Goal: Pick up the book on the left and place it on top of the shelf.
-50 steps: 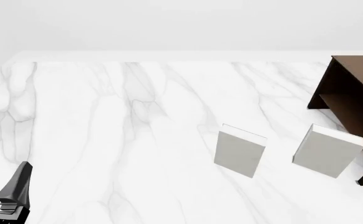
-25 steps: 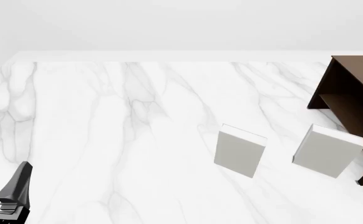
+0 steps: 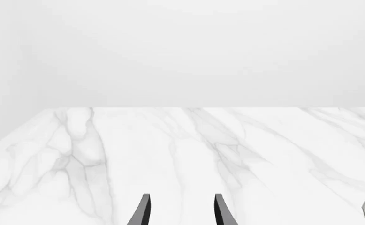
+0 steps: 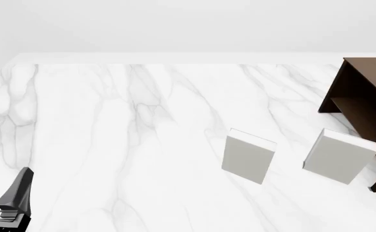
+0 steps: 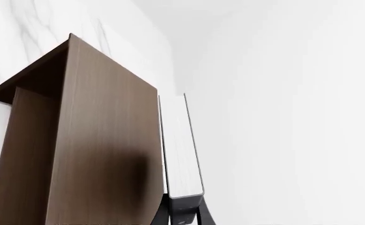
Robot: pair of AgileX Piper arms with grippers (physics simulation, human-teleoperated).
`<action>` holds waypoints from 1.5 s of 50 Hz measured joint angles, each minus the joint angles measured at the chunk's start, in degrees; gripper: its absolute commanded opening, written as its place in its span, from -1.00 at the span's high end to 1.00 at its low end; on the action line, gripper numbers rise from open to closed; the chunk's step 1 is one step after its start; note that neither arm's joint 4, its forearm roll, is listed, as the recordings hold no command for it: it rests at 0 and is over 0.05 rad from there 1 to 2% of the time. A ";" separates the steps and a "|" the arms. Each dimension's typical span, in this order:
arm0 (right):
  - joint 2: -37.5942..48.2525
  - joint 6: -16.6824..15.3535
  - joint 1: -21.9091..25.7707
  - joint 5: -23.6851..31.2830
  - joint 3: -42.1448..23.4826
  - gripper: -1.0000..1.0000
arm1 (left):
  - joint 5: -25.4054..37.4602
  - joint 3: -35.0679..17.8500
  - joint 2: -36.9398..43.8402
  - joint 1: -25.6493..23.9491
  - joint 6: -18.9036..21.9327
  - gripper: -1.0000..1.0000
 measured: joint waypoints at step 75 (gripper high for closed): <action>-5.80 7.56 3.08 1.30 6.17 -1.00 | 0.00 0.00 0.00 0.00 0.00 -1.00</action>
